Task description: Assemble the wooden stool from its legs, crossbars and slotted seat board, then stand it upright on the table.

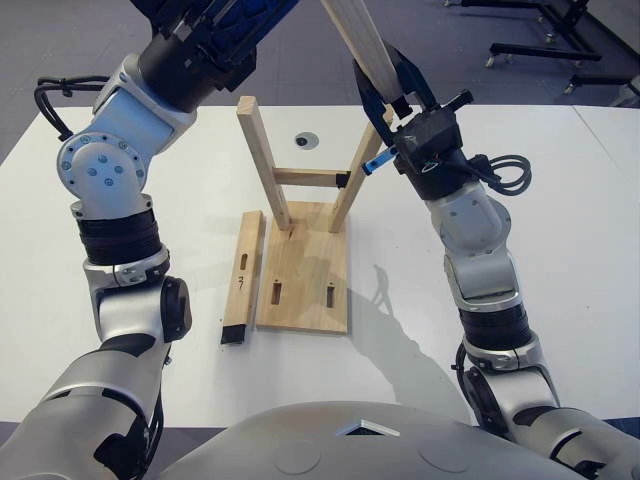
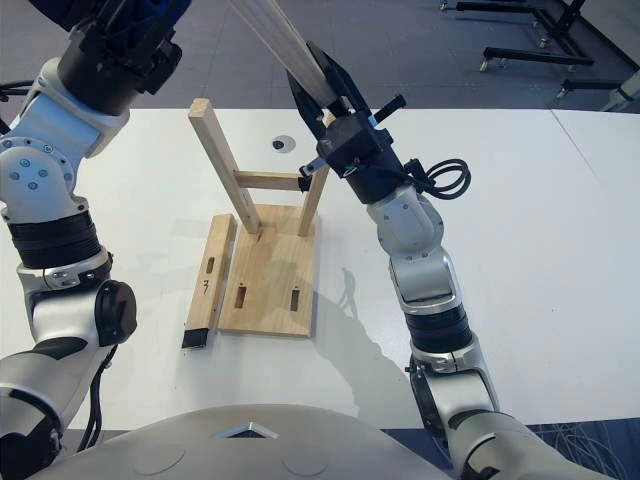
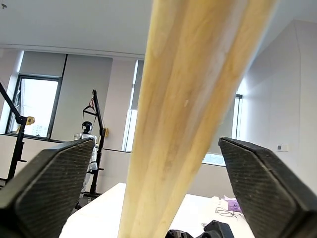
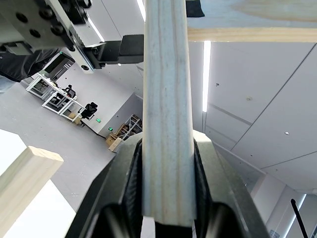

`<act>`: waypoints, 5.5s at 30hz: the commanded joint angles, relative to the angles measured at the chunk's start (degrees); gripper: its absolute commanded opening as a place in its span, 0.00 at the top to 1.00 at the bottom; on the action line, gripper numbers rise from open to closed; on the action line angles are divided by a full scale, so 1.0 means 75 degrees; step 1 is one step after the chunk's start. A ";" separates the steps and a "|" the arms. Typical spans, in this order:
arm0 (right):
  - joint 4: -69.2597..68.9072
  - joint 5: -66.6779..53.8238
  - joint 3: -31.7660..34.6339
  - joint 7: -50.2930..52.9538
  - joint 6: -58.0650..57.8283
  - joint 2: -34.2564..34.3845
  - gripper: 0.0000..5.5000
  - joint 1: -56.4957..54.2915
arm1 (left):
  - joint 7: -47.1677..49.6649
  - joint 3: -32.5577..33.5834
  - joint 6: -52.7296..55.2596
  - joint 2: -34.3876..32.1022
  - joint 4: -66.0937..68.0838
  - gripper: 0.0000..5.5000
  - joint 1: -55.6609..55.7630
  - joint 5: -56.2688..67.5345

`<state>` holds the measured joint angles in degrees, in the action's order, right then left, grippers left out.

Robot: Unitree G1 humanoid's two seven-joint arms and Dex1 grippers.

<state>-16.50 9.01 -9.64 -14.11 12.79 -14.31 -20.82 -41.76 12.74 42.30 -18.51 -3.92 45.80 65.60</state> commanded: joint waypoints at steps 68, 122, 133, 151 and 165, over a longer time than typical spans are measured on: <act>0.1797 -0.1078 0.2518 -0.0301 0.0218 -0.1362 0.02 0.2430 | -0.4788 0.0829 -0.2632 -0.2030 -0.1708 0.63 -0.5315 -0.1351; -0.1166 -0.5048 0.0723 -0.2837 -0.8197 -0.2586 0.02 0.2424 | -0.6041 -0.1066 -0.4649 -0.1595 -0.0313 0.63 -0.5529 -0.3260; -0.0995 -0.5002 0.0833 -0.2831 -0.8077 -0.2611 0.02 0.2367 | -0.5900 -0.0959 -0.4675 -0.1704 -0.0694 0.63 -0.5926 -0.3186; -0.0902 -0.4865 0.0843 -0.2706 -0.7794 -0.2532 0.02 0.2675 | -0.5912 -0.0999 -0.4782 -0.2087 -0.0639 0.63 -0.5911 -0.3245; -0.0762 -0.4860 0.0955 -0.2727 -0.7855 -0.2465 0.02 0.2498 | -0.5398 -0.1851 -0.4875 -0.2348 -0.0790 0.63 -0.6516 -0.4236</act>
<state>-22.74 -27.51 -3.15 -34.77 -46.00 -32.90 -1.15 -82.39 1.19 5.65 -34.50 -10.52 -0.67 39.21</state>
